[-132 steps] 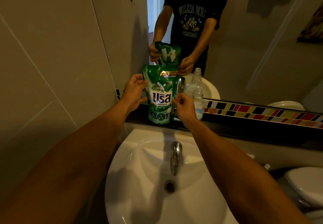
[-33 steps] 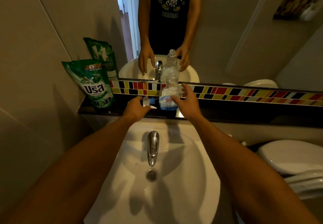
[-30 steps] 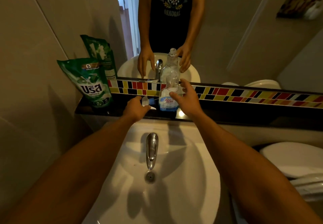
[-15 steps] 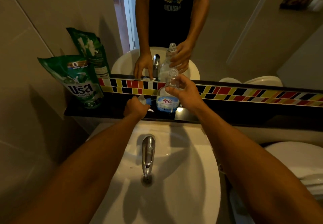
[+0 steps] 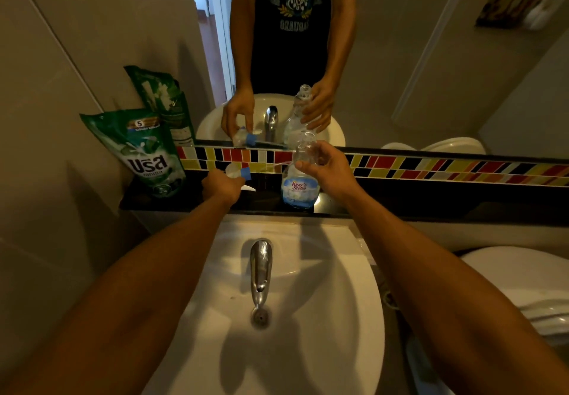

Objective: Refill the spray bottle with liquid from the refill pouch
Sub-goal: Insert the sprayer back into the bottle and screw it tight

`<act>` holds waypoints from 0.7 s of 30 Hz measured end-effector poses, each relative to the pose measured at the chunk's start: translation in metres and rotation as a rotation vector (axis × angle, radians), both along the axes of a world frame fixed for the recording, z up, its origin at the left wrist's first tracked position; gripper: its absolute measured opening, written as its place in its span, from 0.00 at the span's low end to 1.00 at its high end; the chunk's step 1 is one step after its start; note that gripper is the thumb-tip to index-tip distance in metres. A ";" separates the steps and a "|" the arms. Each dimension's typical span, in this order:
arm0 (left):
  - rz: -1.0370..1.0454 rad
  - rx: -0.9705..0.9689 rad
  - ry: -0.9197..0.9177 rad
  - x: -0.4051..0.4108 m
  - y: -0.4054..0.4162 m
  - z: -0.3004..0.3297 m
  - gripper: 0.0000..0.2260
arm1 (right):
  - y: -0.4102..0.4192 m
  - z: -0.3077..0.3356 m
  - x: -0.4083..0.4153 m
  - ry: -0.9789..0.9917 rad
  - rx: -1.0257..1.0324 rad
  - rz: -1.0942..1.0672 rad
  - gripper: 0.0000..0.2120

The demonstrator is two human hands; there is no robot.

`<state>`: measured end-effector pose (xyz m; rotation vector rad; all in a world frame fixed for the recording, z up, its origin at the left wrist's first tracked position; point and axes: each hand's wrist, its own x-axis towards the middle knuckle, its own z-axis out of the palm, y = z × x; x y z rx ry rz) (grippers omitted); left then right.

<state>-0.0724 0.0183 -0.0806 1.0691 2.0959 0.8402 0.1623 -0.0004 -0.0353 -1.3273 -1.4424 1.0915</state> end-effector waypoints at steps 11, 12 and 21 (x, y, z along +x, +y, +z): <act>-0.071 0.202 0.013 -0.060 -0.023 0.096 0.16 | -0.036 0.027 0.017 -0.073 0.056 -0.035 0.16; -0.078 0.218 0.016 -0.064 -0.026 0.106 0.15 | -0.038 0.030 0.019 -0.074 0.052 -0.040 0.16; -0.153 0.333 0.054 -0.084 -0.042 0.171 0.14 | -0.054 0.049 0.022 -0.180 0.049 -0.016 0.20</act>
